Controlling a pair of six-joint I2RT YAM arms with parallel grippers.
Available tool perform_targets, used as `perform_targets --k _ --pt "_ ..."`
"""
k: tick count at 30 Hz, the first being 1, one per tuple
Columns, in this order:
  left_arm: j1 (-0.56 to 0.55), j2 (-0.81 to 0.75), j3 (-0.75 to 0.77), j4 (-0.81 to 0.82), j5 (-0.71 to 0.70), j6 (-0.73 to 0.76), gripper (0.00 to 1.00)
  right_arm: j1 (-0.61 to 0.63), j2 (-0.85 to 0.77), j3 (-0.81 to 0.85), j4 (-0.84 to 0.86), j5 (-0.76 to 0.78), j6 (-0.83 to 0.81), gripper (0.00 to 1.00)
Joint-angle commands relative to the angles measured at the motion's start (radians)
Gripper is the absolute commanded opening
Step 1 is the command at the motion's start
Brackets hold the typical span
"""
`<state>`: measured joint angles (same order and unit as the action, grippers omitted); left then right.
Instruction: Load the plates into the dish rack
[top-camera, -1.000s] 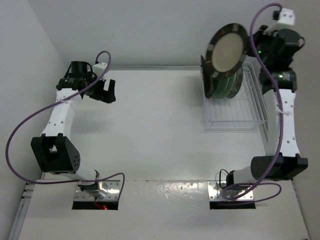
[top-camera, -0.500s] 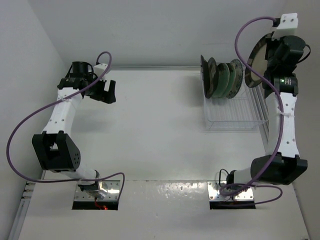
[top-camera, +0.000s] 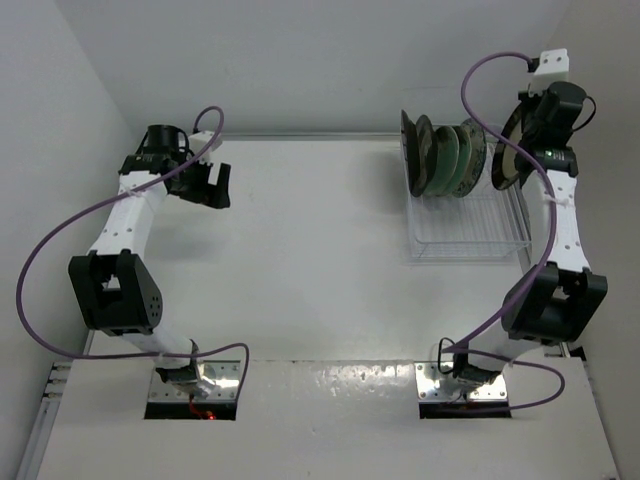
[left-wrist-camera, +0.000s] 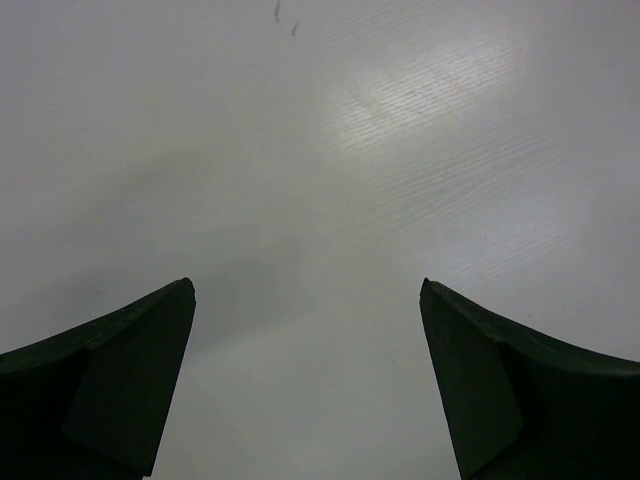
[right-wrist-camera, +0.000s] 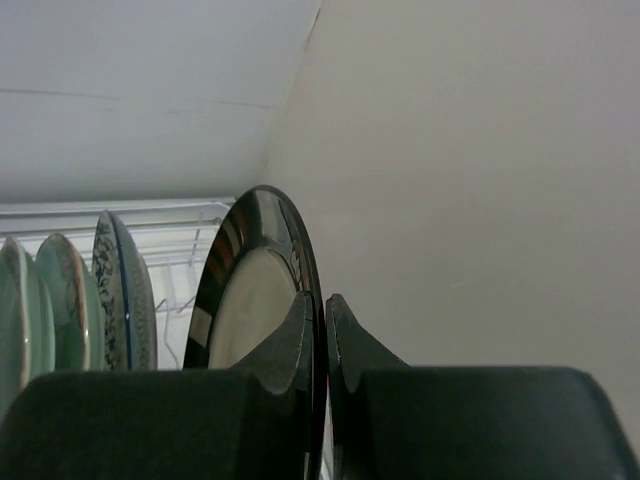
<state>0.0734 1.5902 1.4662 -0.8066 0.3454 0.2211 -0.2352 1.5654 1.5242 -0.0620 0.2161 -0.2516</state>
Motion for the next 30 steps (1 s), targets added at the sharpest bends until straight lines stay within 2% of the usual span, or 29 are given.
perform_targets --k 1,6,10,17,22,24,30 --pt "0.008 0.011 0.025 0.009 -0.006 0.004 1.00 -0.004 -0.035 0.050 0.280 0.002 -0.032 0.00" --pt "0.008 0.020 0.025 -0.002 -0.016 0.014 1.00 0.004 -0.008 -0.012 0.344 0.006 -0.047 0.00" --pt "0.008 0.030 0.025 -0.002 -0.025 0.014 1.00 0.028 0.034 -0.064 0.427 0.023 -0.119 0.00" --pt "0.008 0.030 0.025 -0.011 -0.045 0.023 1.00 0.069 0.133 -0.087 0.570 0.072 -0.189 0.00" --pt "0.008 0.030 0.025 -0.011 -0.056 0.023 1.00 0.091 0.168 -0.114 0.606 0.075 -0.216 0.00" --pt "0.008 0.030 0.025 -0.011 -0.056 0.032 1.00 0.106 0.174 -0.144 0.683 0.097 -0.245 0.00" --pt "0.008 0.048 0.025 -0.011 -0.065 0.032 1.00 0.140 0.180 -0.185 0.718 0.121 -0.317 0.00"
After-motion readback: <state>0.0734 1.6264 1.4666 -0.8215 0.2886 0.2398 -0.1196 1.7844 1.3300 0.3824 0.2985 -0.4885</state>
